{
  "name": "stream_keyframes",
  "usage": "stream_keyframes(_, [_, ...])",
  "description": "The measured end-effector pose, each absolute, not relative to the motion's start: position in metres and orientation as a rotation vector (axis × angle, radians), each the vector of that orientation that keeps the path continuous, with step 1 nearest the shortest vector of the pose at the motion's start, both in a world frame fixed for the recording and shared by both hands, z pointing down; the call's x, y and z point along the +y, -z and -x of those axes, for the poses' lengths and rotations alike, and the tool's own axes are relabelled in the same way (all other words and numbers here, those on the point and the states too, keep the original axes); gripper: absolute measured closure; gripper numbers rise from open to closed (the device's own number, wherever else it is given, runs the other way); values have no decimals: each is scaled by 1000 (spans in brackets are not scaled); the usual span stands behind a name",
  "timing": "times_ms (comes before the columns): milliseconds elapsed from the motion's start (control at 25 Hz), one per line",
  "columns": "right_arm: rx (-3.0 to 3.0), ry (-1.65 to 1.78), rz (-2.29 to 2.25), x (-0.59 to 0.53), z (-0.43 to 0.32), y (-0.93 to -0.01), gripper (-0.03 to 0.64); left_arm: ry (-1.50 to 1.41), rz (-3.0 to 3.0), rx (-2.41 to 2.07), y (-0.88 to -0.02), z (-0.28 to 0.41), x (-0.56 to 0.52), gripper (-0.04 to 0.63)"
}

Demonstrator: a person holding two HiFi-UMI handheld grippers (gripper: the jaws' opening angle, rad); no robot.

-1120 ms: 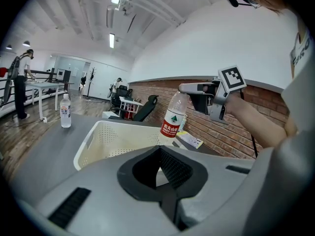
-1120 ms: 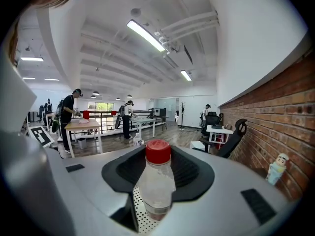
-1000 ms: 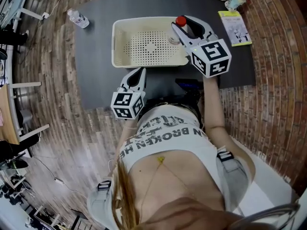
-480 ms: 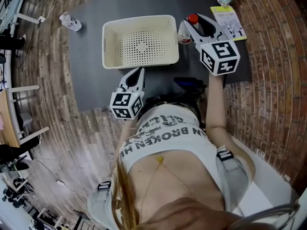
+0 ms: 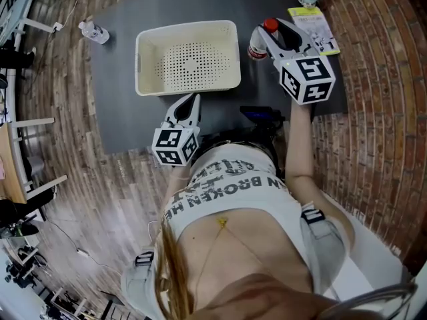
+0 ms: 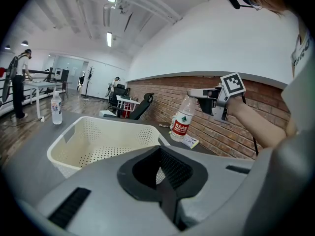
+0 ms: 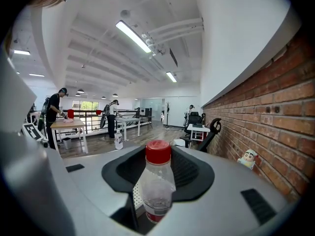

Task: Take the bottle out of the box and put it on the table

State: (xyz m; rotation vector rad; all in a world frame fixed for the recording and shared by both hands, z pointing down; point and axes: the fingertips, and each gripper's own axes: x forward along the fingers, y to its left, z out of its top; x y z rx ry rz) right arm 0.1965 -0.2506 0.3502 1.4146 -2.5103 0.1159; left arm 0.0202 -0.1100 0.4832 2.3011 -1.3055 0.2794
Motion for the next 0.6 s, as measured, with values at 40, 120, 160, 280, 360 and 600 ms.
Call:
stream_keyframes(40, [-2510,-115,-1413,-251,-197,-350,463,-280,-2301,-1306,-483,-21,-110,591])
stream_keyframes(120, [-2509,-115,-1410,-251,-199,-351,463,-281,-2303,-1305,-482,-24,-110,591])
stream_keyframes(160, [-2508,-118,-1409,-251,-201,-352,463,-282,-2304,-1305,-482,-25,-110,591])
stream_keyframes(280, [-2503,-133,-1411,-251,-204,-359,463,-289,-2303,-1307,-483,-27,-107,591])
stream_keyframes(360, [-2495,-146,-1412,-251,-207,-365,463,-294,-2299,-1308,-484,-28,-106,591])
stream_keyframes(600, [-2467,-202,-1390,-251,-215,-389,463,-303,-2289,-1313,-486,-30,-102,591])
